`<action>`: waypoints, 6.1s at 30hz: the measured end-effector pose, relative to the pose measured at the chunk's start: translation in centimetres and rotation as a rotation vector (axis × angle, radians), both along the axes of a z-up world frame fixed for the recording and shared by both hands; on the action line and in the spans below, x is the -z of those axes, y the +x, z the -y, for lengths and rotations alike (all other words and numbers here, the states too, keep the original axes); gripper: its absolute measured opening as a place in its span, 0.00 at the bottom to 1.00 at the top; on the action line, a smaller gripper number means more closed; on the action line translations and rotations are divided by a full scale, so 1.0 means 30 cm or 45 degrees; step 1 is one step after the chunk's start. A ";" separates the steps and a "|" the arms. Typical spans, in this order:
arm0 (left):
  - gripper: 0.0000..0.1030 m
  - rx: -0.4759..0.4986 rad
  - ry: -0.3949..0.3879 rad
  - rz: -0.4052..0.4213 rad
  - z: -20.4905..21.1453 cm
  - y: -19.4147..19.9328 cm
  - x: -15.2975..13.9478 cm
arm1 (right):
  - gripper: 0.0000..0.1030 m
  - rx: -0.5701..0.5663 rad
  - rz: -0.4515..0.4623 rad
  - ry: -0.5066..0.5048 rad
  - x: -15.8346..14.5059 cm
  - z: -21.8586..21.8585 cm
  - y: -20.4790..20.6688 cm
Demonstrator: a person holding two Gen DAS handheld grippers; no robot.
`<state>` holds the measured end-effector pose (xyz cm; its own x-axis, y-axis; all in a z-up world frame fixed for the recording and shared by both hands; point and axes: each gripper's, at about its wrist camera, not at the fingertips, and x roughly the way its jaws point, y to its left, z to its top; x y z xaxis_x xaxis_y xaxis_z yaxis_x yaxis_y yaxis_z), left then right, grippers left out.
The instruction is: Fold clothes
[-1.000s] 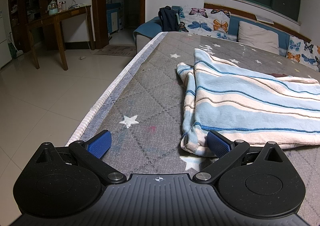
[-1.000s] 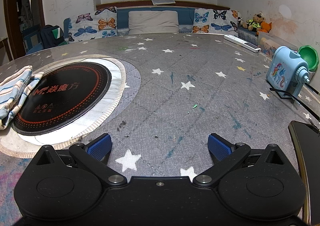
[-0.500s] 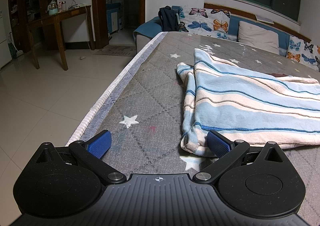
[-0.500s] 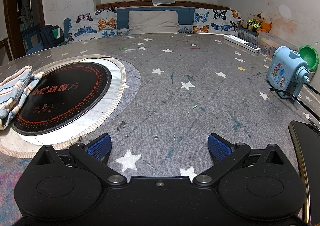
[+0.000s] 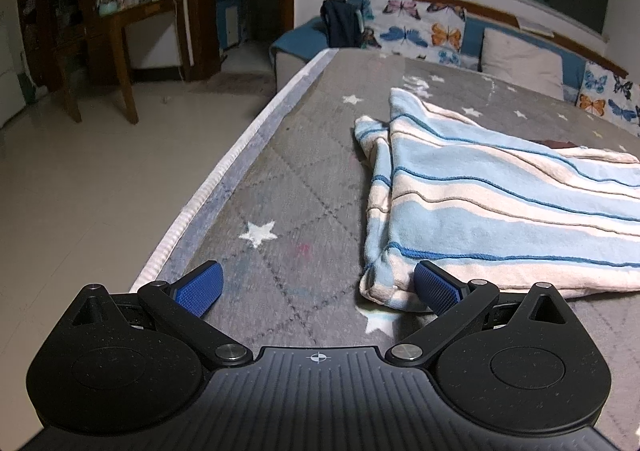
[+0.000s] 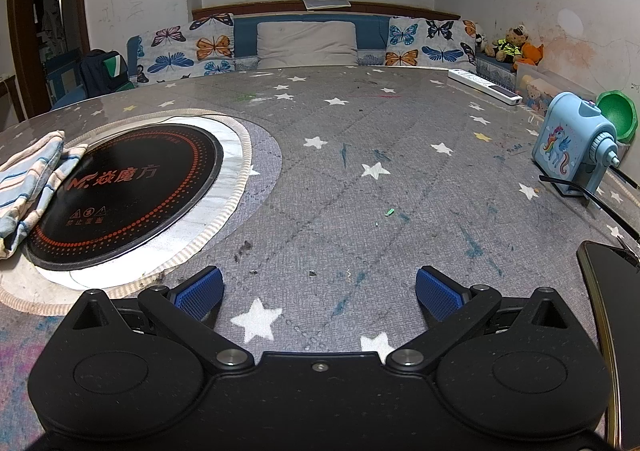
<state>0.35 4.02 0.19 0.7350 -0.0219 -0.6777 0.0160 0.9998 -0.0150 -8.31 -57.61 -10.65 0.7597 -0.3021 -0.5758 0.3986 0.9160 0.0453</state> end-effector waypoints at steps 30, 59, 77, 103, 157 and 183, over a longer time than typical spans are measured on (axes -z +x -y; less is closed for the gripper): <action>1.00 -0.001 0.048 -0.176 0.125 -0.105 -0.035 | 1.00 0.000 0.000 -0.001 0.000 0.000 0.000; 1.00 0.002 0.049 -0.172 0.120 -0.107 -0.039 | 1.00 0.000 0.000 0.000 0.001 -0.001 -0.001; 1.00 -0.008 0.051 -0.190 0.125 -0.102 -0.043 | 1.00 0.000 0.000 0.000 0.001 -0.001 -0.001; 1.00 -0.018 0.047 -0.222 0.122 -0.096 -0.046 | 1.00 0.001 0.000 0.000 0.001 -0.001 -0.001; 1.00 -0.039 0.053 -0.158 0.129 -0.124 -0.033 | 1.00 0.000 0.000 0.000 0.001 -0.001 -0.001; 1.00 -0.040 0.054 -0.143 0.127 -0.156 -0.029 | 1.00 0.000 0.000 0.001 0.000 -0.001 0.000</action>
